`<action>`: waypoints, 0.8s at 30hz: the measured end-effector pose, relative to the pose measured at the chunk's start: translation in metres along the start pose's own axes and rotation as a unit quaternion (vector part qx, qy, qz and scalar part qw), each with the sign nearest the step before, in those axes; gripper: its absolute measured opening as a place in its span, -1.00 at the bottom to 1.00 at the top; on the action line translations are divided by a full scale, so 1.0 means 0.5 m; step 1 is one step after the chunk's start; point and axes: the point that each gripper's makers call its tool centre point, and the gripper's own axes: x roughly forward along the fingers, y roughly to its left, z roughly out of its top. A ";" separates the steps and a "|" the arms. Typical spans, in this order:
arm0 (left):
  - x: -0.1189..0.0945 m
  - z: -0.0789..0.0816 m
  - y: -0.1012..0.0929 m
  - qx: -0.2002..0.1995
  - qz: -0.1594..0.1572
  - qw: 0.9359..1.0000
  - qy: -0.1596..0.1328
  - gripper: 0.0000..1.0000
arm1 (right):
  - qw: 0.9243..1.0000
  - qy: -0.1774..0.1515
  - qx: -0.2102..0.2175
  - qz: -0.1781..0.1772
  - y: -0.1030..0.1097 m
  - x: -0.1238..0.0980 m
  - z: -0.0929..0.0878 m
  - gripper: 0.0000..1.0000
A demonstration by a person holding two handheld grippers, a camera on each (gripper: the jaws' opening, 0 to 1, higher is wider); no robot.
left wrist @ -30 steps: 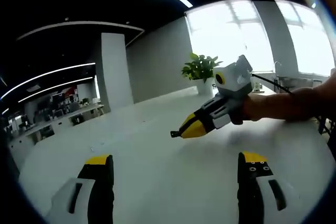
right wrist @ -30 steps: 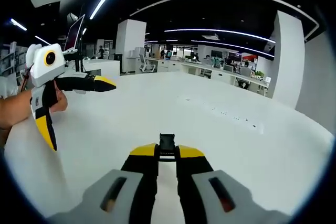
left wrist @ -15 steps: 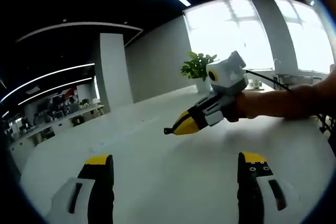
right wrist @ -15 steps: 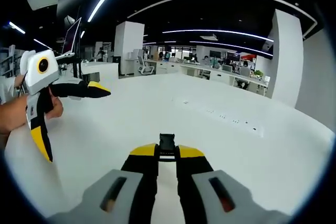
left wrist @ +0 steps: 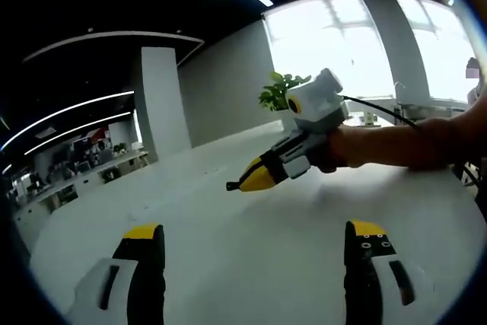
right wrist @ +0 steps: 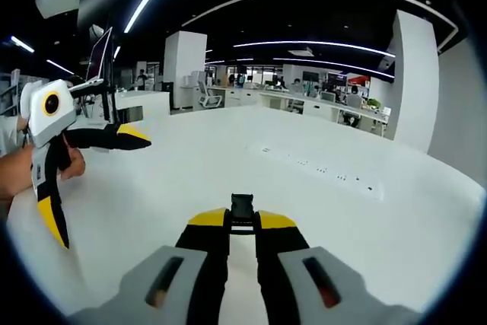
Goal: Snap the two parts of the plastic buckle together until the buckle closes and remains connected.
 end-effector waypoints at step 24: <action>-0.009 -0.009 -0.029 0.002 -0.002 1.000 0.006 0.99 | 1.000 0.010 0.007 0.000 -0.017 0.056 0.001 -0.78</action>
